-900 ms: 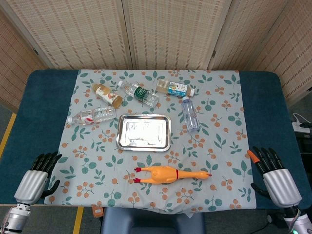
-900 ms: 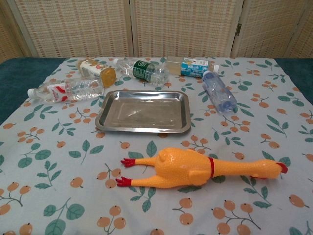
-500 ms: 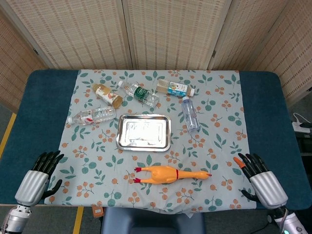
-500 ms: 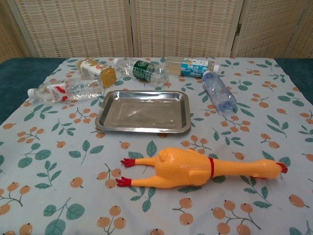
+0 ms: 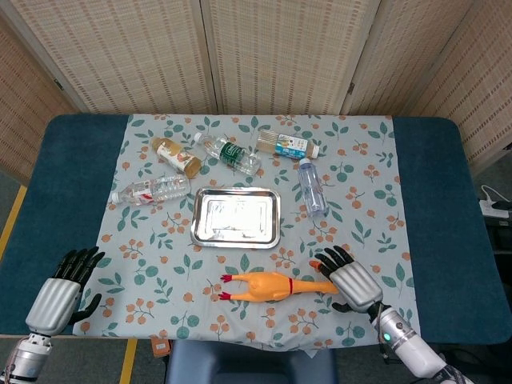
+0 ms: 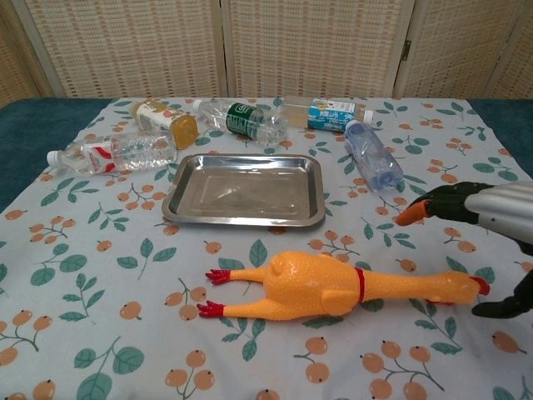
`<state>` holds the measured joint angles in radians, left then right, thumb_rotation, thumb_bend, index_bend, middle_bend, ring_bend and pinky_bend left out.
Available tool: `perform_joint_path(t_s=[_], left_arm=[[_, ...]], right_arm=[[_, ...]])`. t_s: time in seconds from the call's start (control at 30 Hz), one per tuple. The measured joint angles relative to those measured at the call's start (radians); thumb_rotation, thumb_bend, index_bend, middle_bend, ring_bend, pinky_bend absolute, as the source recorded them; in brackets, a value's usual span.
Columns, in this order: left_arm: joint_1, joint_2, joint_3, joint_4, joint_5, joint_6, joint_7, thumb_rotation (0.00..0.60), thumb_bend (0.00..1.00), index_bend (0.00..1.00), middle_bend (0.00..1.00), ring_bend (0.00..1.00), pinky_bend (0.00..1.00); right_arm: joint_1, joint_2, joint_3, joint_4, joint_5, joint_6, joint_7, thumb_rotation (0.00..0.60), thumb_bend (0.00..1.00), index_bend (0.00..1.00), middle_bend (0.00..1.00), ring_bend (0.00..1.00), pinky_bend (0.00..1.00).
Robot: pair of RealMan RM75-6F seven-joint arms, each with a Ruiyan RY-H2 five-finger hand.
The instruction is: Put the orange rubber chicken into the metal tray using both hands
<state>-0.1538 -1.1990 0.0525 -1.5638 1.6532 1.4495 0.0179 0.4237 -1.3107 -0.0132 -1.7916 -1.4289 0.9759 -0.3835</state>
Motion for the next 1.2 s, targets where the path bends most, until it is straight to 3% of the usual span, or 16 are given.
perform_joint_path(t_s=[0.13,0.53,0.63,0.77,0.87,1.0,1.2], left_arm=[[-0.002,0.005,-0.002,-0.002,-0.008,-0.006,-0.003,0.6,0.4,0.0,0.0,0.0,0.05],[0.0,0.017,-0.001,-0.003,-0.011,-0.006,-0.026,0.6,0.4,0.0,0.0,0.0,0.05],[-0.001,0.019,-0.002,-0.003,-0.012,-0.008,-0.032,0.6,0.41,0.0,0.0,0.0,0.05],[-0.002,0.026,0.0,-0.007,-0.017,-0.016,-0.035,0.6,0.41,0.0,0.0,0.0,0.05],[-0.002,0.03,0.003,-0.011,-0.018,-0.021,-0.033,0.6,0.41,0.0,0.0,0.0,0.05],[-0.002,0.032,0.004,-0.015,-0.018,-0.022,-0.03,0.6,0.41,0.0,0.0,0.0,0.05],[0.0,0.032,0.009,-0.019,-0.008,-0.02,-0.026,0.6,0.41,0.0,0.0,0.0,0.05]], right_arm=[[0.036,-0.088,0.024,0.015,0.072,-0.033,-0.083,0.6,0.23,0.26,0.14,0.0,0.05],[0.086,-0.22,0.04,0.088,0.225,-0.047,-0.212,0.6,0.26,0.35,0.18,0.0,0.09],[0.088,-0.241,0.038,0.104,0.231,-0.028,-0.226,0.6,0.27,0.52,0.26,0.07,0.26],[0.085,-0.263,0.031,0.118,0.223,0.007,-0.232,0.6,0.27,0.75,0.48,0.42,0.72],[0.084,-0.278,0.027,0.125,0.22,0.024,-0.241,0.6,0.27,0.85,0.58,0.57,0.9],[0.082,-0.293,0.027,0.128,0.204,0.047,-0.238,0.6,0.27,0.92,0.64,0.7,1.0],[0.081,-0.295,0.04,0.11,0.149,0.076,-0.165,0.6,0.28,0.93,0.68,0.79,1.0]])
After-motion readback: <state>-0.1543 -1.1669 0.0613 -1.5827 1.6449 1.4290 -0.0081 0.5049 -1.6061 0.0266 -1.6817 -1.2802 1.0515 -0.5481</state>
